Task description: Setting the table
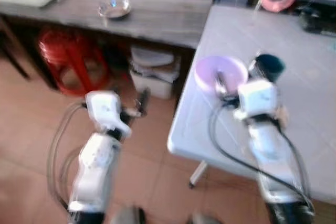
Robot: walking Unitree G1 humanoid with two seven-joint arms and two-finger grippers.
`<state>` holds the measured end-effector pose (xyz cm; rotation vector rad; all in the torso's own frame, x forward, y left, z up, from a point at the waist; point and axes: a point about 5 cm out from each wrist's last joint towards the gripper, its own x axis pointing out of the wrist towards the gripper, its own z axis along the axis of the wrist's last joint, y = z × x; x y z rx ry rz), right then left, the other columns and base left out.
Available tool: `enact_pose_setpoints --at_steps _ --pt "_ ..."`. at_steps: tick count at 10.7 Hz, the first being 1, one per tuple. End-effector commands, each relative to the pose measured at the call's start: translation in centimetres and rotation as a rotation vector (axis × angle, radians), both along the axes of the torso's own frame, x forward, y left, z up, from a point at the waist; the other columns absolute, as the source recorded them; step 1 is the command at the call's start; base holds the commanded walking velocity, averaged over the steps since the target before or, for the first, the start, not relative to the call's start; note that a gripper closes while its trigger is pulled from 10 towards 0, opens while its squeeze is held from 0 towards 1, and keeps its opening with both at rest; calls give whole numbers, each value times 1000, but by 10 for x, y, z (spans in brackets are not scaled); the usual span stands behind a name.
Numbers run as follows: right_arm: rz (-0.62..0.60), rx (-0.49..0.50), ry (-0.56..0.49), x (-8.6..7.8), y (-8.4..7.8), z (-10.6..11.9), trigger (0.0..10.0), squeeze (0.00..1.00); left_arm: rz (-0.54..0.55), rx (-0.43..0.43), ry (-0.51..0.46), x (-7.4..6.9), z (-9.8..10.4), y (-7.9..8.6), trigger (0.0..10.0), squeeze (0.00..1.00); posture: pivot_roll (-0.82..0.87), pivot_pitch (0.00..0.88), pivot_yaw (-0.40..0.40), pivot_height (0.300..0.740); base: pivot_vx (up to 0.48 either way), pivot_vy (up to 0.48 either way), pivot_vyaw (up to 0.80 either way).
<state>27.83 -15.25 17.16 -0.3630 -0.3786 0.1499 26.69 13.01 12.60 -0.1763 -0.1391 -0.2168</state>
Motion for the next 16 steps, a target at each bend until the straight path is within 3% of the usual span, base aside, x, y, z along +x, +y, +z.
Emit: enact_pose_setpoints --at_steps 1,3,9,14,15,16 --pt "2 -31 9 -1 -5 -1 10000 0 -21 -3 -8 -1 2 -6 10000 0 -69 112 23 740 0 0 0" --pt "102 -151 73 3 7 -11 10000 0 -17 10 11 -4 -3 -4 10000 0 -65 118 22 740 0 0 0" --pt "305 -300 283 33 19 -14 10000 0 -44 25 41 -11 -5 -4 10000 0 -48 161 30 740 0 0 0" --pt "289 -328 409 57 9 -11 10000 0 -62 25 63 -15 -7 -6 10000 0 -46 181 27 740 0 0 0" --pt "299 -311 451 60 7 -10 0 0 -66 26 66 -16 -7 -7 10000 0 -47 185 28 740 0 0 0" --pt "322 -323 491 63 4 -9 0 0 -73 30 75 -16 -8 -8 10000 0 -46 187 26 740 0 0 0"
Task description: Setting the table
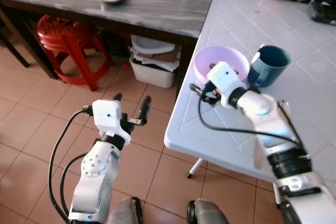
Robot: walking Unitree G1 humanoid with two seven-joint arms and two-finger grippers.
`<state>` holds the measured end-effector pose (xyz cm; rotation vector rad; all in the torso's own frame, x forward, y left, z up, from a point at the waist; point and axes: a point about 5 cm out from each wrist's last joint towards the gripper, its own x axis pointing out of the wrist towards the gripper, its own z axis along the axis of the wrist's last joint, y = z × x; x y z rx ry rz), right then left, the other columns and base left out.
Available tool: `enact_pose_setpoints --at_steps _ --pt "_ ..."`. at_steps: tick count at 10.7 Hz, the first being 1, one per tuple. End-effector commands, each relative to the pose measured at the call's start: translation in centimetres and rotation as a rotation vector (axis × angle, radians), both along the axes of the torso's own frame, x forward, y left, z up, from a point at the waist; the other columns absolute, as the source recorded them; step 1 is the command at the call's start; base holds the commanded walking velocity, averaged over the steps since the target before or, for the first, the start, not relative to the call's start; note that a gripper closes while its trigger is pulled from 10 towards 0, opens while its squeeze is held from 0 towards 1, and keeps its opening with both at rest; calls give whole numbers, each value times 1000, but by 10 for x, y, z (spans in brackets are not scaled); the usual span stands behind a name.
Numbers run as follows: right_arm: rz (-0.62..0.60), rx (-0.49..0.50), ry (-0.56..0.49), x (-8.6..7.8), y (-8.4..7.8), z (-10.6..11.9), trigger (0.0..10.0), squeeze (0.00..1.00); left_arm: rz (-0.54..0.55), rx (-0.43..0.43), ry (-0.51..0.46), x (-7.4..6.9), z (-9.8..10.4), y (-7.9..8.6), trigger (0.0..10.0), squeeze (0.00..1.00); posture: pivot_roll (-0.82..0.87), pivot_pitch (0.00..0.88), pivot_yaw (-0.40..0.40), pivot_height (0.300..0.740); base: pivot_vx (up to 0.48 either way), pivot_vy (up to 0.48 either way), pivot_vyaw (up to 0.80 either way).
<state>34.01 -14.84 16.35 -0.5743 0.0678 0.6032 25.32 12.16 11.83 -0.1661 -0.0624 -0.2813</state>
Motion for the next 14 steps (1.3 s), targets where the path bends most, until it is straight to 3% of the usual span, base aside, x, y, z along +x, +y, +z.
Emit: enact_pose_setpoints --at_steps 1,5,10,12,14 --pt "24 0 49 1 -4 -1 0 0 -4 8 13 -3 -1 0 10000 0 -44 190 22 740 0 0 0" --pt "107 -84 240 -3 -23 0 0 0 -13 22 31 -4 -3 0 10000 0 -47 194 21 740 0 0 0" --pt "148 -156 293 -13 -29 -10 0 0 -14 24 41 -4 -4 0 10000 0 -47 196 22 740 0 0 0" --pt "176 -199 280 -15 -30 -12 0 0 -125 -61 -1 -9 4 -8 10000 0 -46 195 20 740 0 0 0" --pt "183 -232 275 -15 -32 -15 0 0 -247 -75 10 -14 4 -10 10000 0 -40 190 19 740 0 0 0"
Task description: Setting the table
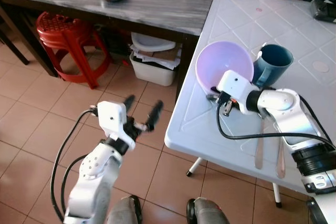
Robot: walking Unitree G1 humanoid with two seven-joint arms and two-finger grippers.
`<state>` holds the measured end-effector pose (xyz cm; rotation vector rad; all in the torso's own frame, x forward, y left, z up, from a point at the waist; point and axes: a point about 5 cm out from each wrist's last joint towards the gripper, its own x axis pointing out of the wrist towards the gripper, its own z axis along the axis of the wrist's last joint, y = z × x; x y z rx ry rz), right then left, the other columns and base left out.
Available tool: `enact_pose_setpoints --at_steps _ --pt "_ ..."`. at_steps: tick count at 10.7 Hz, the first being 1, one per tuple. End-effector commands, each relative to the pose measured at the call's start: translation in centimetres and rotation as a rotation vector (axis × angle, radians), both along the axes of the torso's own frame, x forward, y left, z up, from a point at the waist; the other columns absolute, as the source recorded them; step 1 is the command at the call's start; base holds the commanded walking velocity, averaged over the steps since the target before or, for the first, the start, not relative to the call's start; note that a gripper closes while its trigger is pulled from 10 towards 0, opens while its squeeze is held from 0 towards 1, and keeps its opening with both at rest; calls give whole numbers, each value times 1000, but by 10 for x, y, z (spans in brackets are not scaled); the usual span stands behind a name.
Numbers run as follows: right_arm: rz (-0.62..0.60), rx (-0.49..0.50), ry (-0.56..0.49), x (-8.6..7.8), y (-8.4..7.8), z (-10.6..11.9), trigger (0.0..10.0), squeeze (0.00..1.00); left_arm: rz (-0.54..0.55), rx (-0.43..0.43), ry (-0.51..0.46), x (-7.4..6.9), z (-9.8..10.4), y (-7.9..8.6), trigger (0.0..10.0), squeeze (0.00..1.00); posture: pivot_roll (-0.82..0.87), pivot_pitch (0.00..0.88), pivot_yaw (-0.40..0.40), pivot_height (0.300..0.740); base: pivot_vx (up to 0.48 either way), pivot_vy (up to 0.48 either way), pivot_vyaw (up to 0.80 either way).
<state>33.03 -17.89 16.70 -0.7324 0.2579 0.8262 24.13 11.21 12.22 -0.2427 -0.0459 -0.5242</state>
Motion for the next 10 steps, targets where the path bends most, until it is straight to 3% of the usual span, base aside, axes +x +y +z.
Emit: enact_pose_setpoints --at_steps 1,3,6,8,9,10 --pt "5 -40 88 -6 -3 -20 0 0 -60 -1 5 -4 0 -2 10000 0 -40 189 17 740 0 0 0" --pt "21 -66 93 -7 -5 -22 0 0 -144 25 7 -9 -2 -5 10000 0 -43 182 14 740 0 0 0" --pt "41 -65 105 -13 -3 -30 0 0 -123 53 20 -7 -8 -2 10000 0 -48 170 12 740 0 0 0" --pt "24 8 -63 -9 10 -20 0 0 20 116 66 6 -14 9 10000 0 -47 167 14 740 0 0 0" --pt "-55 113 -148 -9 18 -17 0 0 65 121 47 11 -14 15 10000 0 -44 161 13 740 0 0 0" --pt "-83 153 -179 -12 21 -18 0 0 81 117 35 13 -13 17 10000 0 -44 160 13 740 0 337 0"
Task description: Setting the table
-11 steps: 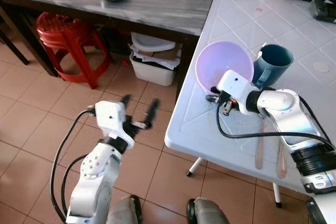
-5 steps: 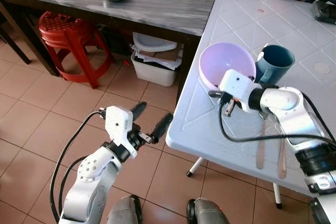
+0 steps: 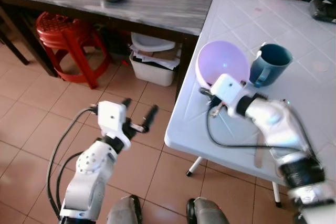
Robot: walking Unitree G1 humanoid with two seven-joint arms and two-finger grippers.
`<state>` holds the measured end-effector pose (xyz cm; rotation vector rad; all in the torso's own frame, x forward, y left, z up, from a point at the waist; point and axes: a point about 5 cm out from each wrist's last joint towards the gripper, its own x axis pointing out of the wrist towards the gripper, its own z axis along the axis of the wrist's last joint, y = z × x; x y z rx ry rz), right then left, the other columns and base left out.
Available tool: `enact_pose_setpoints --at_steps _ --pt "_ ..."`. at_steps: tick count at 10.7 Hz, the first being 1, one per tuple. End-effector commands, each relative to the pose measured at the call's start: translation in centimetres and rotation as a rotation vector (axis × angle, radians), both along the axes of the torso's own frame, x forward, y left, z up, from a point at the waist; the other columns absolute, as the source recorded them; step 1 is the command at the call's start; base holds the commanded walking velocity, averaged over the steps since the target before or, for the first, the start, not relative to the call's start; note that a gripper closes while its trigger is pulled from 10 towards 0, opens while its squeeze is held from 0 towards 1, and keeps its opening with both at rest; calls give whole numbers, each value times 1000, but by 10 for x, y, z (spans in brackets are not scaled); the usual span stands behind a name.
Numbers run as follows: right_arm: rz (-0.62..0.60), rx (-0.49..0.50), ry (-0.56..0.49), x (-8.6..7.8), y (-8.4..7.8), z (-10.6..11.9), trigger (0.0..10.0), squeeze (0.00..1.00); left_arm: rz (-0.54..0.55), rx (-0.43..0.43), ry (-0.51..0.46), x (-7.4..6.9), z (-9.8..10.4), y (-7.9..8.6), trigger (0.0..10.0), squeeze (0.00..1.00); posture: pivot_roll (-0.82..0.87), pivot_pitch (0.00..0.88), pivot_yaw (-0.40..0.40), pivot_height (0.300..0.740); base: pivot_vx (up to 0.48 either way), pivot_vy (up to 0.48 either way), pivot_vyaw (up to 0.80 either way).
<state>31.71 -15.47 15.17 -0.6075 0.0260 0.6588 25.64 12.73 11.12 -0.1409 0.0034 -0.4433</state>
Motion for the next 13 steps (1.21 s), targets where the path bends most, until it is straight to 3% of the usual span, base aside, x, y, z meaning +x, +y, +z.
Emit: enact_pose_setpoints --at_steps 1,2,3,4,6,9,11,13 --pt "-27 45 7 -6 3 -6 8118 0 41 9 3 2 -2 6 10000 0 -45 153 16 740 0 480 0" --pt "-84 112 -41 -12 7 -6 10000 0 114 13 -17 9 0 13 10000 0 -55 147 21 740 0 480 0" --pt "-121 136 -68 -14 7 -5 10000 0 138 13 -32 12 1 15 10000 0 -59 144 18 740 0 480 0" --pt "-196 219 -149 -20 8 2 10000 0 176 19 -64 19 6 17 10000 0 -60 140 13 740 0 480 0" --pt "-285 331 -201 -33 10 4 10000 0 236 -17 -65 24 9 22 10000 0 -68 135 10 740 0 480 0" --pt "-433 356 -218 -34 5 0 10000 0 250 -63 -88 29 16 21 10000 0 -77 131 16 740 167 427 0" --pt "-495 287 -303 -28 2 3 10000 0 236 -60 -102 30 18 18 10000 0 -79 125 22 740 300 375 0" --pt "-448 322 -336 -29 8 9 10000 0 232 -56 -106 30 18 17 10000 0 -79 127 23 740 347 330 0"
